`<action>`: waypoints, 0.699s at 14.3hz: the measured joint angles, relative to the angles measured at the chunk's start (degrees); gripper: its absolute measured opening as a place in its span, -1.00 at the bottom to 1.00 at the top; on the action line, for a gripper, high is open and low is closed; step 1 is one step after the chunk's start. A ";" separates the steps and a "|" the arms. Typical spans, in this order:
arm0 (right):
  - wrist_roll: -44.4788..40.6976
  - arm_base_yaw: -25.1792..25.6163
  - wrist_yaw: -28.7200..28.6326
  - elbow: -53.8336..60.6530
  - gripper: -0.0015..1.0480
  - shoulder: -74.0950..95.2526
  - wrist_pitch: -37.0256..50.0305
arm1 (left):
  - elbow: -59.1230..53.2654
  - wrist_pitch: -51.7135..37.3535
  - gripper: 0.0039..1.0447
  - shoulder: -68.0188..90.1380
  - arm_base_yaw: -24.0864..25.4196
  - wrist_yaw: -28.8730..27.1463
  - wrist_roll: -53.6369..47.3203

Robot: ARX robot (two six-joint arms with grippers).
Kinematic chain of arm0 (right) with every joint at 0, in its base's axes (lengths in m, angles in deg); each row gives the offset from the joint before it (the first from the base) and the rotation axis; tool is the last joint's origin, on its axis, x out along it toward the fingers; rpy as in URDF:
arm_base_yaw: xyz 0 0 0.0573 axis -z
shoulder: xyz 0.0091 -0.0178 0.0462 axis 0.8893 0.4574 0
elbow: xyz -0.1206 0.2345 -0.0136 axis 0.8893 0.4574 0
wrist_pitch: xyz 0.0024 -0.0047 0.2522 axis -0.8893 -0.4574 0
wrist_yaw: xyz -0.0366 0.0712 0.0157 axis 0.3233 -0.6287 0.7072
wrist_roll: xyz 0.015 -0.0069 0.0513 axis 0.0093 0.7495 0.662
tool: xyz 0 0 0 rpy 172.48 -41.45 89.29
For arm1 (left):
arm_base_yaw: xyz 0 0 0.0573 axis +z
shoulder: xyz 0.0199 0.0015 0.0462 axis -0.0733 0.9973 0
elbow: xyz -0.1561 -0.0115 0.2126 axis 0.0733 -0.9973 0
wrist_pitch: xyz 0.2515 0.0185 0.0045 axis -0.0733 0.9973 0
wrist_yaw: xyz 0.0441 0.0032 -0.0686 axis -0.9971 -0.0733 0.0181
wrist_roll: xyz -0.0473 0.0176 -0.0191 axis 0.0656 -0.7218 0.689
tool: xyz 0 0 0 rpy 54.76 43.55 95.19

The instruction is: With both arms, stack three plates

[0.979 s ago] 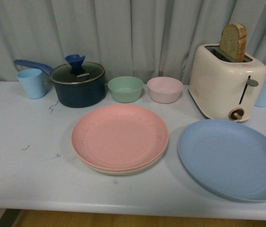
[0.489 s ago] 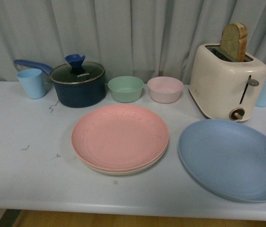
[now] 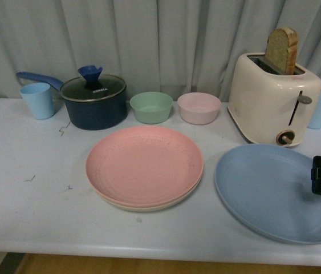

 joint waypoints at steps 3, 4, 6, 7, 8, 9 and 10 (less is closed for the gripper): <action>0.04 -0.31 0.00 -0.28 0.64 1.03 0.17 | 0.00 0.00 0.88 0.00 0.02 -0.02 0.00; 0.04 -0.31 -0.04 -0.33 0.50 1.40 0.17 | 0.00 0.00 0.88 -0.02 0.02 -0.02 0.00; 0.04 -0.24 -0.04 -0.31 0.23 2.08 0.76 | 0.00 0.02 0.88 0.00 0.02 -0.02 0.00; 0.07 -0.24 -0.04 -0.26 0.09 2.19 1.05 | 0.00 0.00 0.88 0.00 0.00 -0.02 0.00; 0.04 -0.22 -0.04 -0.26 -0.12 2.19 1.51 | 0.00 0.00 0.88 0.00 0.00 -0.02 0.00; 0.00 -0.17 -0.04 0.00 -0.33 2.16 2.38 | 0.00 0.00 0.88 0.00 0.02 -0.02 0.00; -0.02 -0.15 -0.70 0.70 -0.53 1.88 3.06 | 0.00 0.00 0.88 0.00 0.00 -0.02 0.00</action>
